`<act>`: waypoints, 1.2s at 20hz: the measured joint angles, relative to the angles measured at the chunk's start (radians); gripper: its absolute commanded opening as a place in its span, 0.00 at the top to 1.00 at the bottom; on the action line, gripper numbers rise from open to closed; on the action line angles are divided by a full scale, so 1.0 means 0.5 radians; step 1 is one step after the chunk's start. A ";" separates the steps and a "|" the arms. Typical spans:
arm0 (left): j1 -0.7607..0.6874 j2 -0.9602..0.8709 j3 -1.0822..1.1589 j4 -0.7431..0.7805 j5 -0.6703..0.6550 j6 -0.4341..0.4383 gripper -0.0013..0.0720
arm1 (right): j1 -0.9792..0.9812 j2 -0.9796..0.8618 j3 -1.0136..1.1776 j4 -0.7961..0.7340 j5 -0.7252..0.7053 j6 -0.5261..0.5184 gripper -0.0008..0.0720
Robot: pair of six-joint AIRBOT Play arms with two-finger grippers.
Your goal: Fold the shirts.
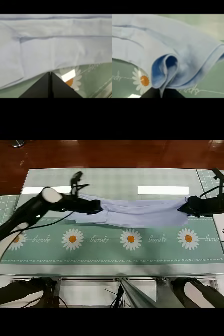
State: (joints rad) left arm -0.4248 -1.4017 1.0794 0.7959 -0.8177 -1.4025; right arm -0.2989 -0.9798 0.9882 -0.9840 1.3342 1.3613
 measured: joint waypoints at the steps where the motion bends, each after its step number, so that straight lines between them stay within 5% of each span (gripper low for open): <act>1: -0.083 -0.111 0.136 0.064 -0.016 -0.084 0.95 | 0.013 0.103 -0.021 0.002 0.008 0.036 0.96; 8: -0.565 -0.890 1.015 0.264 -0.278 -0.577 0.95 | 0.041 0.505 -0.069 0.060 0.053 0.174 0.96; 15: -0.889 -1.199 1.324 -0.076 -0.296 -0.610 0.95 | 0.044 0.565 -0.073 0.106 0.072 0.185 0.96; 24: -0.187 -0.697 1.364 0.064 -0.672 -0.426 0.95 | 0.056 0.542 -0.073 0.288 0.072 0.155 0.96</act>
State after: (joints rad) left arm -0.5182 -1.7504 1.7615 0.8280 -1.1538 -1.6157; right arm -0.2707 -0.7090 0.9516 -0.8402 1.3705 1.4387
